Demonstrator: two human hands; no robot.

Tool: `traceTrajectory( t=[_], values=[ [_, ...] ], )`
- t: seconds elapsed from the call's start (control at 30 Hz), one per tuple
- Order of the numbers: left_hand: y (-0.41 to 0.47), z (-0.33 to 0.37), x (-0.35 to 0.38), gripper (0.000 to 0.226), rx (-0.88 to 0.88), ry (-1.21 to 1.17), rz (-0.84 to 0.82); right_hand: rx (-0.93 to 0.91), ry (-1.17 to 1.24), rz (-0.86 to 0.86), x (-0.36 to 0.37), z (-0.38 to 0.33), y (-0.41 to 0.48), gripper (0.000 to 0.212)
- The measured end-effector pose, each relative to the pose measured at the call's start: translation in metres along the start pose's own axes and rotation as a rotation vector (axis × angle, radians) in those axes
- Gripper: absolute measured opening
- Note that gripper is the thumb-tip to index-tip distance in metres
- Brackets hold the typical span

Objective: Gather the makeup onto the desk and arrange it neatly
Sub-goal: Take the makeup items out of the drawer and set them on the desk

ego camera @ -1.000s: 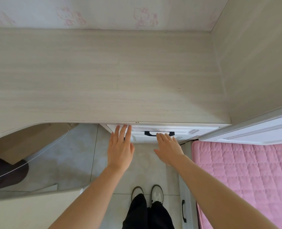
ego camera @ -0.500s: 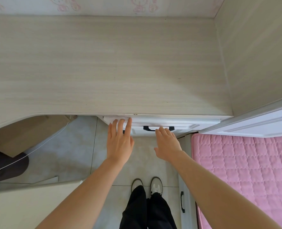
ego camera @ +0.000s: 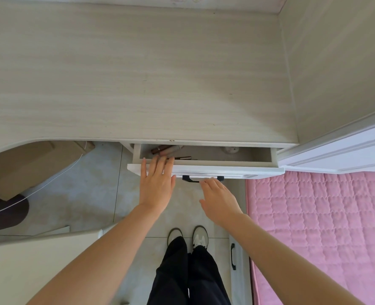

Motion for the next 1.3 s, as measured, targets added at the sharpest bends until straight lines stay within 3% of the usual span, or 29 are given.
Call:
traceTrajectory(
  t=[0.07, 0.13, 0.2, 0.4, 0.6, 0.97, 1.3],
  values=[
    [-0.002, 0.000, -0.001, 0.050, 0.002, 0.005, 0.018, -0.028, 0.001, 0.184, -0.022, -0.002, -0.003, 0.037],
    [-0.002, 0.001, -0.002, 0.048, 0.008, 0.009, 0.031, -0.047, -0.021, 0.372, -0.041, 0.003, -0.004, 0.040],
    [-0.002, 0.001, -0.002, 0.046, 0.014, 0.014, 0.042, -0.033, -0.049, 0.452, -0.054, 0.012, 0.000, 0.045],
    [-0.002, 0.001, -0.007, 0.040, 0.022, 0.008, 0.077, 0.046, -0.223, 0.234, -0.037, 0.051, 0.013, 0.065],
    [-0.007, 0.000, -0.009, 0.037, 0.039, -0.011, 0.086, 0.015, -0.271, 0.236, -0.035, 0.056, 0.004, 0.079],
    [-0.057, 0.009, -0.023, 0.045, -0.004, -0.064, -0.015, 0.018, -0.237, 0.228, -0.025, 0.047, -0.043, 0.082],
    [-0.112, 0.017, -0.041, 0.044, -0.008, -0.071, -0.070, 0.024, -0.198, 0.097, -0.011, 0.031, -0.098, 0.081]
  ],
)
Point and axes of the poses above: each hand's wrist, its own y-axis towards the middle knuckle, its own x-axis out of the palm, z = x × y, the point moved 7 cm from there along y, towards the middle knuckle, and after that the axes turned 13 degrees about z, right-handed, at the moved point
